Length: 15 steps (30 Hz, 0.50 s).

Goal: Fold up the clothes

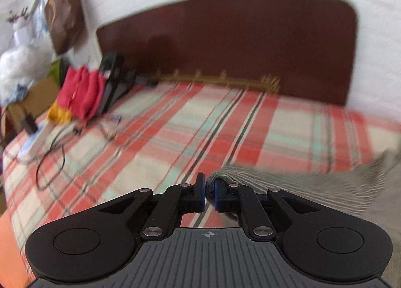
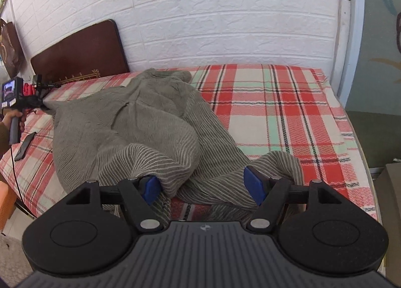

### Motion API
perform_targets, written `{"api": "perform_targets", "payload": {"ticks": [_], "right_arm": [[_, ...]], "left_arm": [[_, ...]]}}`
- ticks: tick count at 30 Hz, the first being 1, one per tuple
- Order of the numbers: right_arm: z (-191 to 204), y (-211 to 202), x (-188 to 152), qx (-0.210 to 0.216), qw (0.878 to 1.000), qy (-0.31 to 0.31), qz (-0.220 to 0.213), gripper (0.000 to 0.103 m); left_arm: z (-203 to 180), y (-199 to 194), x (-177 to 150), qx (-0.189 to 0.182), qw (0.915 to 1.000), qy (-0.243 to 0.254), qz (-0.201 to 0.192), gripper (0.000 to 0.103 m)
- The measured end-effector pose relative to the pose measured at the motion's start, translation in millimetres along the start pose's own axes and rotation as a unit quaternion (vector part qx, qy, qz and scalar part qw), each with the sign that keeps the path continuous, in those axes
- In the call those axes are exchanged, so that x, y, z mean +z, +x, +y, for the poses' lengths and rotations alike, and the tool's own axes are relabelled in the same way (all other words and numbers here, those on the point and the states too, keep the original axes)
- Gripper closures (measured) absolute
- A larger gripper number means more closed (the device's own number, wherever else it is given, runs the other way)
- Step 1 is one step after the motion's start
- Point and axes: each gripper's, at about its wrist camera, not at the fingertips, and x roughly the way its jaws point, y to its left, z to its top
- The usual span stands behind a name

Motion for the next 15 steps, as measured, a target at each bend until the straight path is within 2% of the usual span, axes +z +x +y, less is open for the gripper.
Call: {"api": "perform_targets", "payload": {"ticks": [2, 4, 6, 7, 8, 9, 15], "right_arm": [[-3, -5, 0, -0.015, 1.000, -0.002, 0.002, 0.030], [-7, -10, 1, -0.034, 0.999, -0.005, 0.004, 0.030], [-12, -14, 2, -0.056, 0.998, -0.008, 0.006, 0.029], [-15, -15, 3, -0.065, 0.998, -0.010, 0.008, 0.029], [-17, -15, 3, -0.067, 0.998, -0.014, 0.014, 0.028], [-20, -14, 3, -0.070, 0.997, -0.018, 0.019, 0.027], [-24, -9, -9, -0.083, 0.994, -0.034, 0.059, 0.026]], "left_arm": [[2, 12, -12, 0.000, 0.9997, -0.004, 0.024, 0.100], [-1, 12, -20, -0.007, 0.9992, 0.015, 0.037, 0.096], [-1, 0, -25, -0.018, 0.9990, 0.031, 0.028, 0.067], [2, -8, -26, -0.021, 0.9990, 0.034, 0.020, 0.059], [5, -15, -27, -0.025, 0.9989, 0.037, 0.012, 0.046], [10, -22, -26, -0.030, 0.9989, 0.035, 0.005, 0.041], [22, -54, -18, -0.072, 0.9968, 0.034, -0.006, 0.041]]}}
